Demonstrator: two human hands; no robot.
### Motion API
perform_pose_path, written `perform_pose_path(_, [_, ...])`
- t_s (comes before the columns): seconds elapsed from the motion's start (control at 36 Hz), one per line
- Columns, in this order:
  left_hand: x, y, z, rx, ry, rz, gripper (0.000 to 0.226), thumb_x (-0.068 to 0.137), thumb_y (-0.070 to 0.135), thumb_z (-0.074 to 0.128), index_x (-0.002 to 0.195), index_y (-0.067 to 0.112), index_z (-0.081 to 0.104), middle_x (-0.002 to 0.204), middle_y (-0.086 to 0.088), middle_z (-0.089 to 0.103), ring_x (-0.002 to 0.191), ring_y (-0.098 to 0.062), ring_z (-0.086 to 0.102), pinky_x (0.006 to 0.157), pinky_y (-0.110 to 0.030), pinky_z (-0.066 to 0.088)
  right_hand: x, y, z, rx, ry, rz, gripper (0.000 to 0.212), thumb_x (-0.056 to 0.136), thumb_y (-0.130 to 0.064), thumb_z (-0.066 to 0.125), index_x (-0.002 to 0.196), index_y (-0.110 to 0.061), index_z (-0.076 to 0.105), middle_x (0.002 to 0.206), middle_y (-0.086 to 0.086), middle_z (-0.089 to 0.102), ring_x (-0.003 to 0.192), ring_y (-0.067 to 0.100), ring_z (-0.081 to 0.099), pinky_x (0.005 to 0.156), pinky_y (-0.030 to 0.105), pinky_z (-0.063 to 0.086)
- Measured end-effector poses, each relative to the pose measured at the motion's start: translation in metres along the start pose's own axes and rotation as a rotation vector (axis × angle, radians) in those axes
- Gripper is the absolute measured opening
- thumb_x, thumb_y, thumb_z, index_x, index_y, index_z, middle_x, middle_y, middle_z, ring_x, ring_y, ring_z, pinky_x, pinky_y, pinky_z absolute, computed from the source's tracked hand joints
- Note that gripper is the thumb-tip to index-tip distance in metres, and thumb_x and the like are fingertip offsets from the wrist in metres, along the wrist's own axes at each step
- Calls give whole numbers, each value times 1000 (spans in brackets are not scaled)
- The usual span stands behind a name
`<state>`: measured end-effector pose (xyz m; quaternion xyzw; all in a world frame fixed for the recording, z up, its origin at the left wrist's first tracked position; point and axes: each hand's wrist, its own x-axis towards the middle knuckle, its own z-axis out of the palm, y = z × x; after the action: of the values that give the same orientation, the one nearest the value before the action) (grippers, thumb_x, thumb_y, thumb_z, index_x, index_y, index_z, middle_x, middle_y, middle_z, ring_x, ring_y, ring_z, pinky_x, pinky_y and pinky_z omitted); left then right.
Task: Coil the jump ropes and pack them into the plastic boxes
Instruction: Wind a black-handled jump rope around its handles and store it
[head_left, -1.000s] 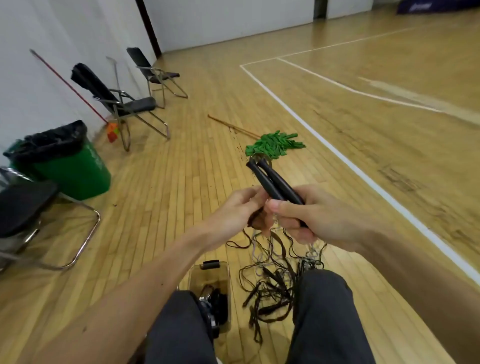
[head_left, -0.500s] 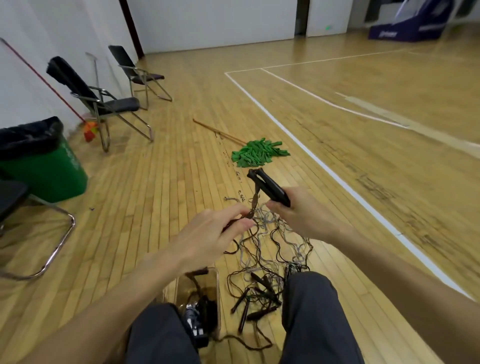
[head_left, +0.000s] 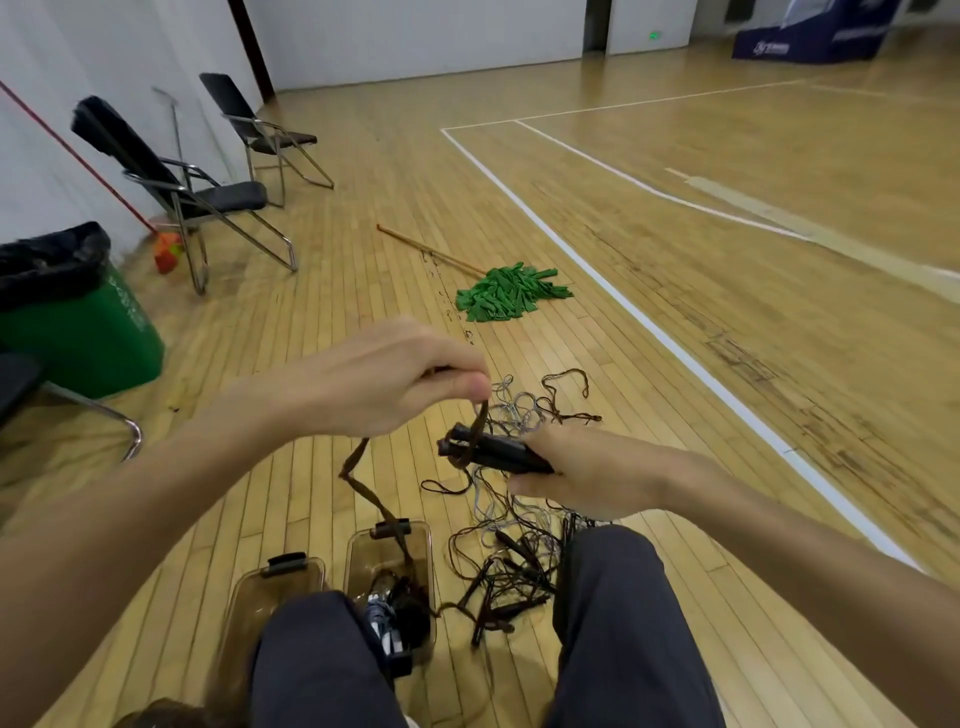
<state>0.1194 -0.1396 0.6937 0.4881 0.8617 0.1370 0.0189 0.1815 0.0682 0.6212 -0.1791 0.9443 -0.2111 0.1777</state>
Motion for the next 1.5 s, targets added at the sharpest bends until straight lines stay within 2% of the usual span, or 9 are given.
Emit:
perform_pose_path(0.17, [14,-2,3,-131,39,-55,20,102,33,45,93,31,63,77,41,57,73,14,54,64,-10,35,-11,-4,-3,84,30,-167,20,97,-36,62,86,-21,56,68,1,55,54,10,46,56,33,42])
perform_pose_path(0.39, [28,-5,19,-234,120,-87,26,104,32,46,81,43,54,75,36,58,72,10,53,65,-18,32,-18,-3,-11,237,154,-245,69,84,-65,51,83,3,56,63,4,43,48,12,38,46,19,30])
perform_pose_path(0.61, [30,-10,41,-393,161,-89,32,104,45,41,78,32,57,72,13,56,68,-11,53,69,-34,43,-17,0,-13,343,222,-272,52,85,-59,56,83,-8,61,55,-11,43,45,6,38,47,16,29])
perform_pose_path(0.83, [28,1,59,-489,226,-204,24,104,17,47,93,29,64,89,4,67,83,-15,62,76,-34,50,-9,6,-11,531,398,-294,33,94,-47,58,80,-17,59,57,-9,43,48,13,39,46,26,34])
perform_pose_path(0.92, [29,9,67,-498,280,-228,26,105,29,41,90,41,59,65,28,59,61,5,55,57,-15,43,-3,11,-8,565,525,-248,31,95,-46,55,89,-17,66,55,-10,43,48,13,39,47,30,34])
perform_pose_path(1.03, [28,15,72,-404,318,-274,28,106,32,41,81,37,51,57,24,55,56,8,53,52,-14,38,5,19,-5,499,653,-198,26,96,-47,52,80,-30,61,55,-10,41,47,8,36,47,21,29])
perform_pose_path(1.17, [25,10,76,-241,321,-260,23,105,38,43,95,26,61,63,-2,61,51,-20,52,50,-40,41,12,35,2,392,677,-82,31,99,-46,54,75,-26,51,55,-12,44,44,6,40,47,18,31])
perform_pose_path(1.28, [23,12,74,-29,177,-236,26,105,39,39,95,21,55,64,8,52,51,-8,47,49,-22,33,14,46,8,348,636,-15,28,100,-45,53,77,-28,51,58,-8,48,44,5,42,46,20,33])
perform_pose_path(1.5, [27,15,65,351,-107,-133,34,109,36,30,127,14,49,93,7,51,77,-10,52,70,-20,47,21,54,22,213,500,112,30,102,-50,47,86,-25,52,63,-7,50,47,7,41,46,20,33])
